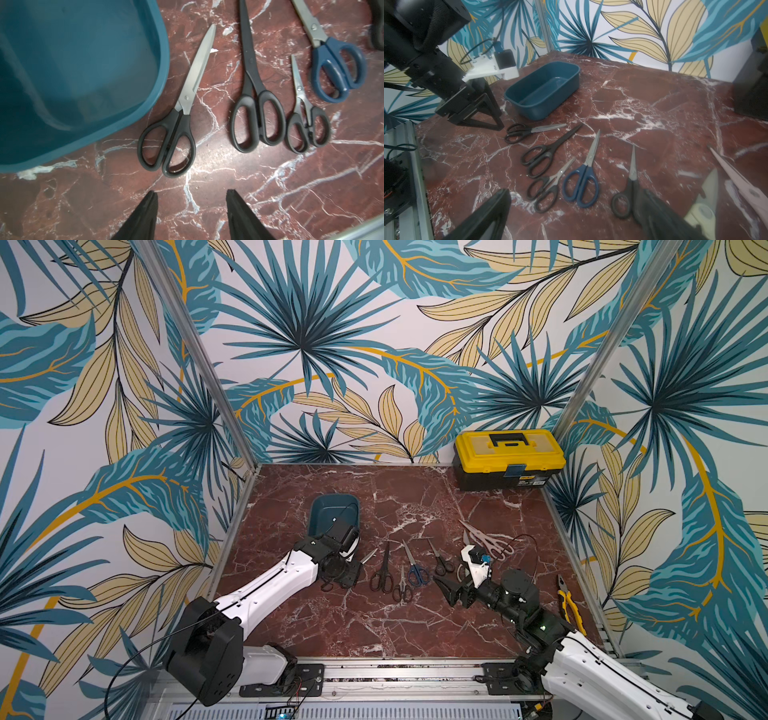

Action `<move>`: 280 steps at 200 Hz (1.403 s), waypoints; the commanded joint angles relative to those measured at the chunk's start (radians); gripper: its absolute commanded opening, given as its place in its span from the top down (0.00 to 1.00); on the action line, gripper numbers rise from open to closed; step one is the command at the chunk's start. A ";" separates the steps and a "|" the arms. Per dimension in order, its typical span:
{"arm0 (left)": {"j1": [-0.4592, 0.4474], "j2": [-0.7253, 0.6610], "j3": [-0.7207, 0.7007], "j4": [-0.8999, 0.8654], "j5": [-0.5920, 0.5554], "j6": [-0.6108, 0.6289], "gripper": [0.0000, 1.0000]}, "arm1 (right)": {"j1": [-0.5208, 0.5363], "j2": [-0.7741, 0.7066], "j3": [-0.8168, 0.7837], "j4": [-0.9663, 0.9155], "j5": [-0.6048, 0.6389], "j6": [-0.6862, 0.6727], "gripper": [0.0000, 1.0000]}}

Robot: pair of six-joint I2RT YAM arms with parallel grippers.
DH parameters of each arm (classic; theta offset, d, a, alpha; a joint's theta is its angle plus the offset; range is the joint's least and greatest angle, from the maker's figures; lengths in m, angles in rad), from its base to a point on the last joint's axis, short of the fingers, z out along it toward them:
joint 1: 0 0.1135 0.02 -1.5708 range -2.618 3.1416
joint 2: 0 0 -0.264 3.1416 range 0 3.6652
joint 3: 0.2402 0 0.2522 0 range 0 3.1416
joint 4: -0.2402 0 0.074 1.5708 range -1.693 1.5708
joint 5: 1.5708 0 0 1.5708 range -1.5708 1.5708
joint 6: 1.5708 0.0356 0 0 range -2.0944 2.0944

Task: Put the scissors into the storage box
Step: Pick up the scissors from the center of the board.

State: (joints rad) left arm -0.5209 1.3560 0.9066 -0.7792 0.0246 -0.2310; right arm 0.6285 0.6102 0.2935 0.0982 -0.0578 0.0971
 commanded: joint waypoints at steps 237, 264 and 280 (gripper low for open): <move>0.030 0.240 0.020 0.063 -0.035 0.080 0.55 | 0.005 -0.078 -0.020 -0.132 0.083 0.041 0.00; 0.006 0.253 0.020 0.059 -0.036 0.052 0.55 | 0.007 -0.079 -0.019 -0.131 0.087 0.042 0.00; 0.004 0.259 0.015 0.070 -0.006 0.033 0.55 | 0.005 -0.083 -0.020 -0.132 0.086 0.043 0.00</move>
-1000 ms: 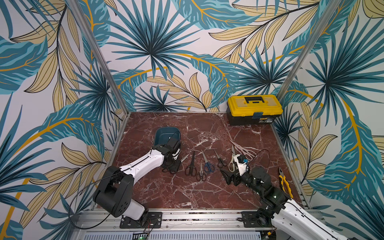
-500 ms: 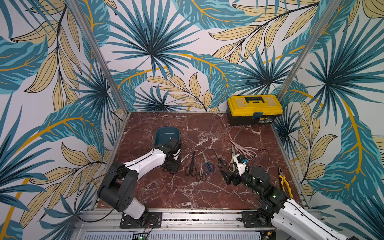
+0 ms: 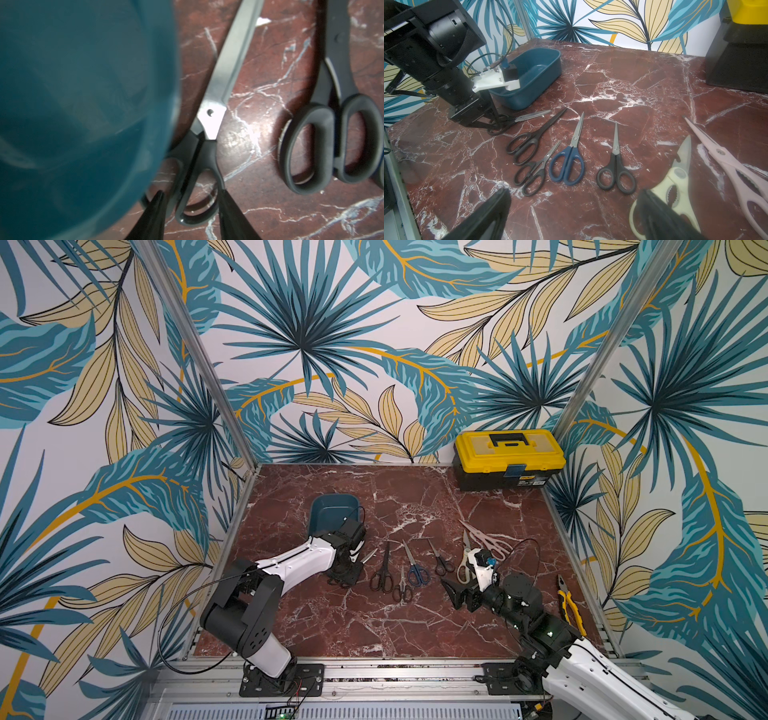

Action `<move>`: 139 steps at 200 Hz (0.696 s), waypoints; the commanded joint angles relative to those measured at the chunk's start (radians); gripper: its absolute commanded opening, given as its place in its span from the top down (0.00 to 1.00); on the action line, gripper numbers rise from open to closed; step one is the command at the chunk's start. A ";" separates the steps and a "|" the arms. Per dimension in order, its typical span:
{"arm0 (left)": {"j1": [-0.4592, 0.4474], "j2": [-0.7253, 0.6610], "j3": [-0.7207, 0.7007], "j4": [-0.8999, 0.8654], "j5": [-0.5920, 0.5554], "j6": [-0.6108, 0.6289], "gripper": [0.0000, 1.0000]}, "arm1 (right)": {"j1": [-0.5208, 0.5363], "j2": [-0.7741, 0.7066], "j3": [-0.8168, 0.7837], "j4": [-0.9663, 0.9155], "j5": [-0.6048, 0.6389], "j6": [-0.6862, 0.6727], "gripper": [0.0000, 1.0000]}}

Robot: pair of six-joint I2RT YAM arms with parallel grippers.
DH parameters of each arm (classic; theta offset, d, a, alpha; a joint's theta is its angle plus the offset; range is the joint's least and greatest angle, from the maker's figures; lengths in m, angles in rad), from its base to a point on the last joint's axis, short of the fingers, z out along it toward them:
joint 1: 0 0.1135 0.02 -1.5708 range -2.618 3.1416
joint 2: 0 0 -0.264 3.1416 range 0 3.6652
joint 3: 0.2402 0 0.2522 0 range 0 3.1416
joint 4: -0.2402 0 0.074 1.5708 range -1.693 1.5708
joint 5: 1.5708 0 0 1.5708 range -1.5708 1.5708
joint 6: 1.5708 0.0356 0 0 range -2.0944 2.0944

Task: Put the scissors into the storage box
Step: Pick up the scissors from the center of the board.

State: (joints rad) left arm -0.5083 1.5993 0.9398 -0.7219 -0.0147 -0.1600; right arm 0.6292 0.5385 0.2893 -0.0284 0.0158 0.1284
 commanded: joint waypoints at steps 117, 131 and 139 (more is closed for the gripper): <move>-0.059 -0.045 0.043 -0.066 -0.083 -0.204 0.53 | 0.006 -0.012 -0.017 -0.005 0.022 0.013 0.00; -0.060 -0.024 0.039 -0.060 -0.085 -0.226 0.52 | 0.006 -0.012 -0.018 -0.002 0.020 0.014 0.00; -0.060 -0.008 0.040 -0.060 -0.085 -0.242 0.53 | 0.004 -0.013 -0.017 -0.002 0.018 0.013 0.00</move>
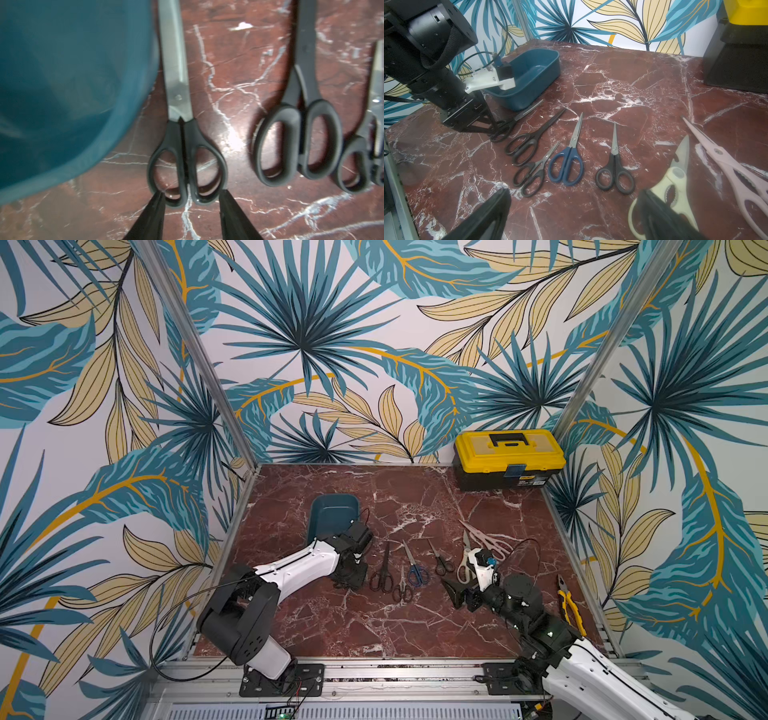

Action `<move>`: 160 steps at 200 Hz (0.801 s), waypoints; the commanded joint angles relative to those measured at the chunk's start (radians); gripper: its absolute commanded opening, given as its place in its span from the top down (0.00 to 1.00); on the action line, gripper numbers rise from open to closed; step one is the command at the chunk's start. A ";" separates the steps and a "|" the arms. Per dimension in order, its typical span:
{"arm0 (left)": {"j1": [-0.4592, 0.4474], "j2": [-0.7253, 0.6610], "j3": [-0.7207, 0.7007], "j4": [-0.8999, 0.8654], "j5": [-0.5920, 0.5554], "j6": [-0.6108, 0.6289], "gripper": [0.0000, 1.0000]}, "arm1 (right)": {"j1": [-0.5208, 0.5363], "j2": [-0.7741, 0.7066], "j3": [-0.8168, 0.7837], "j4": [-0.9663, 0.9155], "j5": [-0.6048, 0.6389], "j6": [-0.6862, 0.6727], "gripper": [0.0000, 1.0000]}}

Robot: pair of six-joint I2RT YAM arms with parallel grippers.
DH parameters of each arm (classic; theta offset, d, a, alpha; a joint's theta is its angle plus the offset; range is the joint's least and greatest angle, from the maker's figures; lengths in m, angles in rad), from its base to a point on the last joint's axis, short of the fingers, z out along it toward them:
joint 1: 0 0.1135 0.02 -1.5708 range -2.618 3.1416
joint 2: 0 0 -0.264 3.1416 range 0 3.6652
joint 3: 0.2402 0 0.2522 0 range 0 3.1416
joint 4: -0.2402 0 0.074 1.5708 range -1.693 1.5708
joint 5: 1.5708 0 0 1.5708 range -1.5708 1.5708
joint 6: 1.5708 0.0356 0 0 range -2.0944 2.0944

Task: Put the scissors into the storage box
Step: Pick up the scissors from the center of the board.

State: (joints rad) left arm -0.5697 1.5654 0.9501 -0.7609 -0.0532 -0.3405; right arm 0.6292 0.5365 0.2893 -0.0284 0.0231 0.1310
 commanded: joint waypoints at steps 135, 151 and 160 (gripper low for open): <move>-0.033 0.179 0.031 0.097 0.003 -0.080 0.77 | 0.004 -0.007 -0.016 0.000 0.017 0.013 0.00; -0.038 0.177 0.027 0.094 -0.006 -0.078 0.80 | 0.006 -0.009 -0.017 0.001 0.013 0.013 0.00; -0.039 0.174 0.035 0.075 -0.013 -0.081 0.83 | 0.006 -0.010 -0.018 0.000 0.016 0.014 0.00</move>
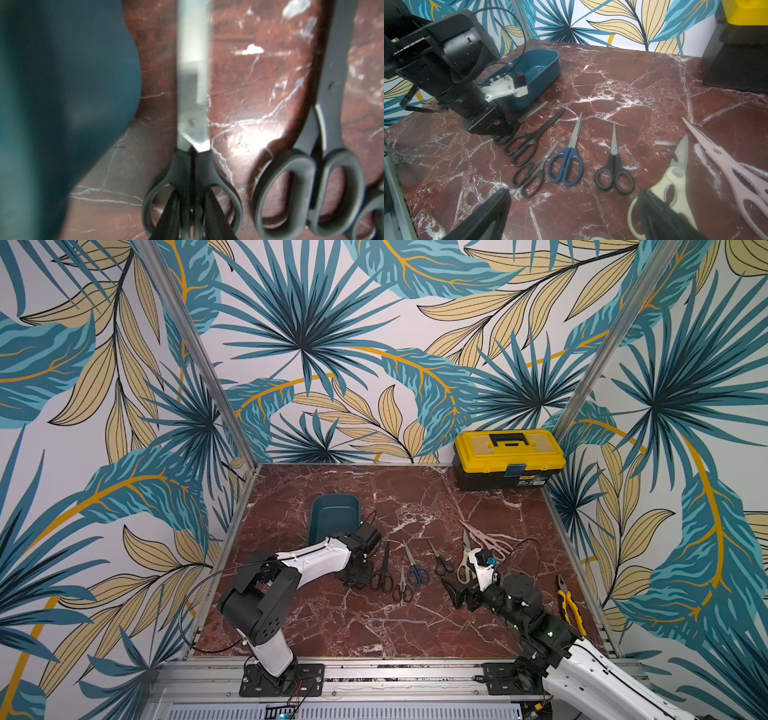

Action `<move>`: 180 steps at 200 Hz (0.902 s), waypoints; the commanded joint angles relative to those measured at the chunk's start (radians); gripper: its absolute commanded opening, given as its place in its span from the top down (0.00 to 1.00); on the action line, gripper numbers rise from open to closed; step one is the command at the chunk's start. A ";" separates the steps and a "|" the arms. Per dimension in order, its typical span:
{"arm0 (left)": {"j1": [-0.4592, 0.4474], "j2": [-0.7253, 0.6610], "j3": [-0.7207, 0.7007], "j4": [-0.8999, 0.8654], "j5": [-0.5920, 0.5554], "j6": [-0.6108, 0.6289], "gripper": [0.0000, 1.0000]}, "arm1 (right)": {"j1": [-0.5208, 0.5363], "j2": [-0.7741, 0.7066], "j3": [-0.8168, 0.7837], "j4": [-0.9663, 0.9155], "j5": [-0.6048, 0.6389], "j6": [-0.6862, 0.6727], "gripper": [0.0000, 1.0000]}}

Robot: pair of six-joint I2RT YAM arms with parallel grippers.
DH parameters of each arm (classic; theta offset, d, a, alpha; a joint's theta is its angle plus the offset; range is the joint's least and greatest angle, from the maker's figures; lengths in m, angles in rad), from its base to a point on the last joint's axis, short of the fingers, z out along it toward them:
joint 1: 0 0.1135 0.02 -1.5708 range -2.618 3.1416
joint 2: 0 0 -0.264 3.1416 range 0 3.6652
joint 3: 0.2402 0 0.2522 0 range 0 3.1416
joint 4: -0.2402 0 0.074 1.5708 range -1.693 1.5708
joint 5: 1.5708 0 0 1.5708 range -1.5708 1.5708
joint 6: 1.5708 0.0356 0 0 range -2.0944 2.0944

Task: Put the scissors into the storage box
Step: Pick up the scissors from the center of the board.

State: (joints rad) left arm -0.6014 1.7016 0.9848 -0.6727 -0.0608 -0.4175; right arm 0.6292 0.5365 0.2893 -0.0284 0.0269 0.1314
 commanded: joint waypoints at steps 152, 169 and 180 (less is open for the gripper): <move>0.071 -0.112 0.364 -0.199 -0.152 0.084 1.00 | 0.006 0.035 -0.013 0.026 -0.014 0.003 0.00; 0.157 -0.116 0.361 -0.193 -0.132 0.111 1.00 | 0.007 0.051 -0.012 0.033 -0.028 -0.003 0.00; 0.194 -0.105 0.357 -0.177 -0.115 0.131 1.00 | 0.006 0.062 -0.009 0.035 -0.036 -0.006 0.00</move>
State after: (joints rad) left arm -0.4847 1.6043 1.3262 -0.8463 -0.1761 -0.3500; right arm 0.6292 0.5835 0.2893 -0.0212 0.0166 0.1307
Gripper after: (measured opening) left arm 0.206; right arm 0.995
